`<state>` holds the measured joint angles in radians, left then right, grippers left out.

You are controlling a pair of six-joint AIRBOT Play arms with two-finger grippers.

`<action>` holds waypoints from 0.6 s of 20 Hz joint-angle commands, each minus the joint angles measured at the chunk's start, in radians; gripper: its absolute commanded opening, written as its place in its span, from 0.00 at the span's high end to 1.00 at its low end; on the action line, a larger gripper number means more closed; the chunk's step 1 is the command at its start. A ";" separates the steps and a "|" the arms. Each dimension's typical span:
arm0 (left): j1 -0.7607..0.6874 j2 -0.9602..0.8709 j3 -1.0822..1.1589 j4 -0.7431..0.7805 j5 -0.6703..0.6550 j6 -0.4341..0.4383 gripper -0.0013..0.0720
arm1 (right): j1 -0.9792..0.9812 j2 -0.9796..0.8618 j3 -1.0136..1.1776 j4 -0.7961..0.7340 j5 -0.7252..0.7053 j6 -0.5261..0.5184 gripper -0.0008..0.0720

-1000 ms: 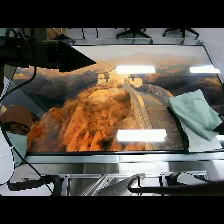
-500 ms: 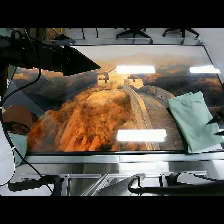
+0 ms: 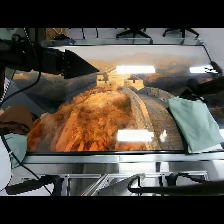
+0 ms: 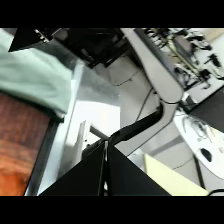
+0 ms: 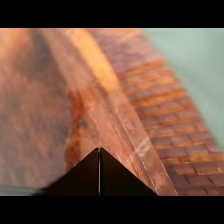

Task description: Fold the shirts.

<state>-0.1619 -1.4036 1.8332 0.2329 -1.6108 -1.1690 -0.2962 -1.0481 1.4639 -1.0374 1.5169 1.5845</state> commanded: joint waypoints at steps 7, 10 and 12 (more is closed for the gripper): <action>-0.010 0.286 -0.534 0.345 0.115 -0.006 0.96 | 0.556 0.037 -0.153 -0.127 -0.242 -0.044 0.97; -0.010 0.328 -0.623 0.352 0.132 -0.006 0.96 | 0.563 0.031 -0.157 -0.126 -0.253 -0.044 0.97; -0.010 0.349 -0.666 0.352 0.154 -0.006 0.96 | 0.563 0.031 -0.157 -0.126 -0.253 -0.044 0.97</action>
<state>-0.1715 -1.0931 1.2457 0.5587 -1.4860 -1.1763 0.2466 -1.0164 1.3140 -1.1599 1.2839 1.5421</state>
